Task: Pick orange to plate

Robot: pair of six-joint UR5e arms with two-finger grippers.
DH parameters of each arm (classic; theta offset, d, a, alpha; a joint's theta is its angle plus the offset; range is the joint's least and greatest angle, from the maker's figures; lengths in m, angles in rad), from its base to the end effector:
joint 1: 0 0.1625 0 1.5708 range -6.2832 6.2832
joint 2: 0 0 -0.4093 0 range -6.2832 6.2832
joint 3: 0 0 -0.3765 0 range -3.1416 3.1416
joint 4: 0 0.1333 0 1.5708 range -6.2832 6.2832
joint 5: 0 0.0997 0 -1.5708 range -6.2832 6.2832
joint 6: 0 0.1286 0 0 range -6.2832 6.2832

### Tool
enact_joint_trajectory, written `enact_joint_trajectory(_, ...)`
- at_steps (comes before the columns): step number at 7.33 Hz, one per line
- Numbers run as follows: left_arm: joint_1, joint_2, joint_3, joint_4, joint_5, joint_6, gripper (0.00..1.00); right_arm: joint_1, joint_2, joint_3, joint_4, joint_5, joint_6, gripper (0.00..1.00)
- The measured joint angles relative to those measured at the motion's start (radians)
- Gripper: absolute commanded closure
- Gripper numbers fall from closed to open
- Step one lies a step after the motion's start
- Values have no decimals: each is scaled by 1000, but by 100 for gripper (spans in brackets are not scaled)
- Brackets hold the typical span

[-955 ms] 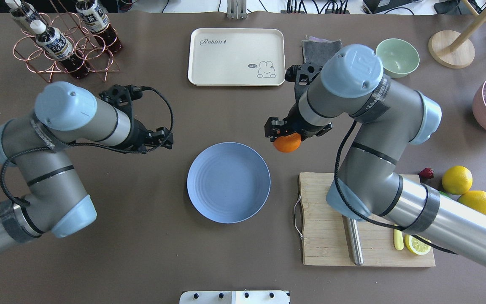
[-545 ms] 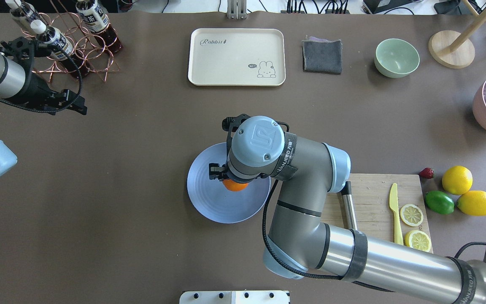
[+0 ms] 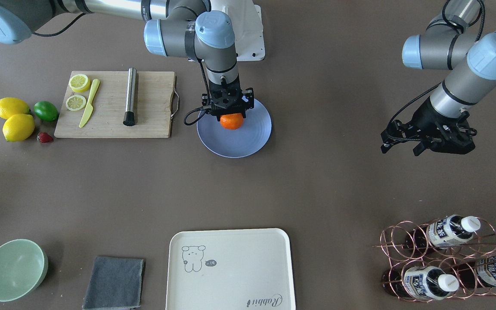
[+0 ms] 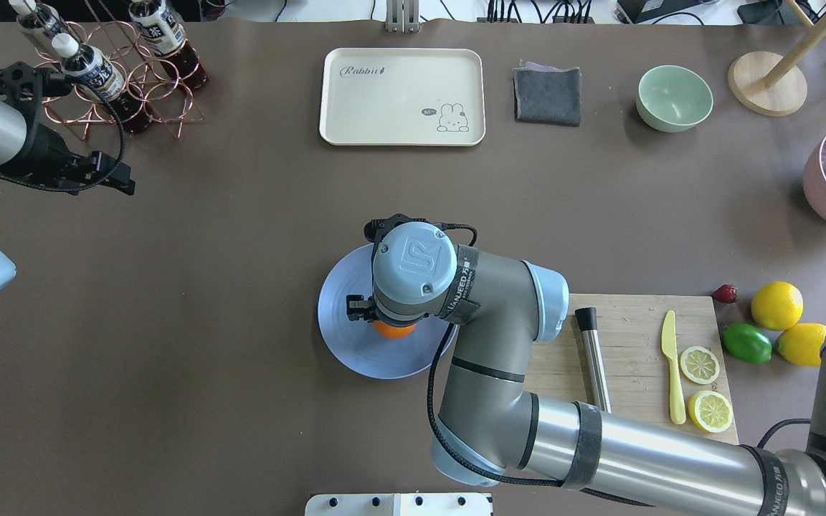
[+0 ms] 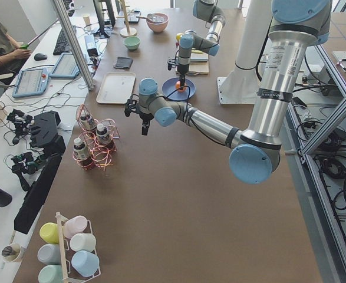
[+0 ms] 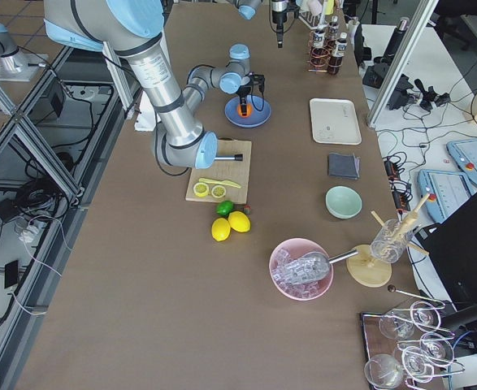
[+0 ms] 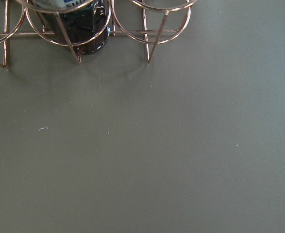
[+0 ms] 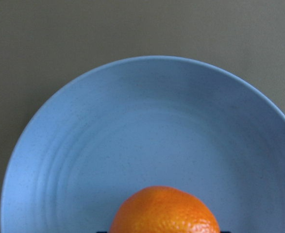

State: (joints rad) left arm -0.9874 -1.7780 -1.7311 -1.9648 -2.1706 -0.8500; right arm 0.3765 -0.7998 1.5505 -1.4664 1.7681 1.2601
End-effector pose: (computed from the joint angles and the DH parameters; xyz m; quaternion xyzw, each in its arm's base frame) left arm 0.2694 -0.5183 0.4358 0.0875 0.4400 -0.0091 0.8937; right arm -0.6309 -0.3656 0.2067 0.0546 -0.4187 -0.0110 0.9064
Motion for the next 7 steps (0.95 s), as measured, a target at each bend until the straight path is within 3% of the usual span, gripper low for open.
enact_joint_trajectory(4, -2, 3, -4, 0, 0, -3, 4, 26, 0, 15, -4, 5, -6, 0)
enact_joint_trajectory(7, -94, 60, -21, 16, -16, 98, 3, 226, -64, 165, -153, 155, -160, 0)
